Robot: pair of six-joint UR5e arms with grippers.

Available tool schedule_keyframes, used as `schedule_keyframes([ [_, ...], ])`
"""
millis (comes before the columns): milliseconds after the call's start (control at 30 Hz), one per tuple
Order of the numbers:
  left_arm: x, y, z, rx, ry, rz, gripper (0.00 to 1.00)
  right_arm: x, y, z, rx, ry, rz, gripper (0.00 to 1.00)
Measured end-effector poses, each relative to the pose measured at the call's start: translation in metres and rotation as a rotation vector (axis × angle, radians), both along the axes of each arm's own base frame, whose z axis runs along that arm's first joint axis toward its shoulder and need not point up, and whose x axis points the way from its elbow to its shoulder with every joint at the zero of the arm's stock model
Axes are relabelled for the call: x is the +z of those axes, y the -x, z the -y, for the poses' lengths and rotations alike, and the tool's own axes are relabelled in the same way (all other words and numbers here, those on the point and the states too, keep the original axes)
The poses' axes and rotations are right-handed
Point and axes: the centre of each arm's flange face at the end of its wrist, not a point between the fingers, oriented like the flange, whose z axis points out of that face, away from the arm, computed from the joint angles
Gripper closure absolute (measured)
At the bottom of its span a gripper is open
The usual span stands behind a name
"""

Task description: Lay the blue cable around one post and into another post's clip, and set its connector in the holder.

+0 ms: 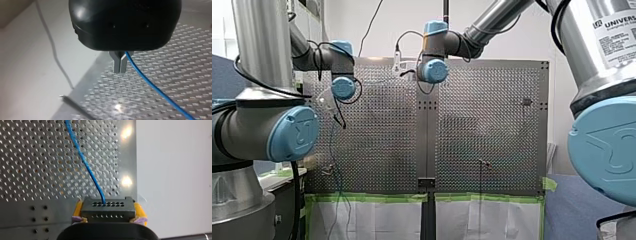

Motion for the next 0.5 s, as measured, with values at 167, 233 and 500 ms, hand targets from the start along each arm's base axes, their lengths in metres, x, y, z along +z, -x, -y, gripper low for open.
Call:
schedule_keyframes([
  [167, 0.025, -0.009, -0.016, 0.037, 0.028, 0.054, 0.99, -0.007, -0.017, 0.0, 0.016, -0.007, -0.017, 1.0],
  [233, 0.033, -0.014, -0.023, 0.055, 0.034, 0.066, 0.99, -0.005, -0.022, 0.001, 0.02, -0.006, -0.015, 1.0],
  [500, 0.054, -0.031, -0.051, 0.124, 0.04, 0.108, 0.99, 0.018, -0.035, 0.004, 0.028, 0.009, 0.01, 1.0],
])
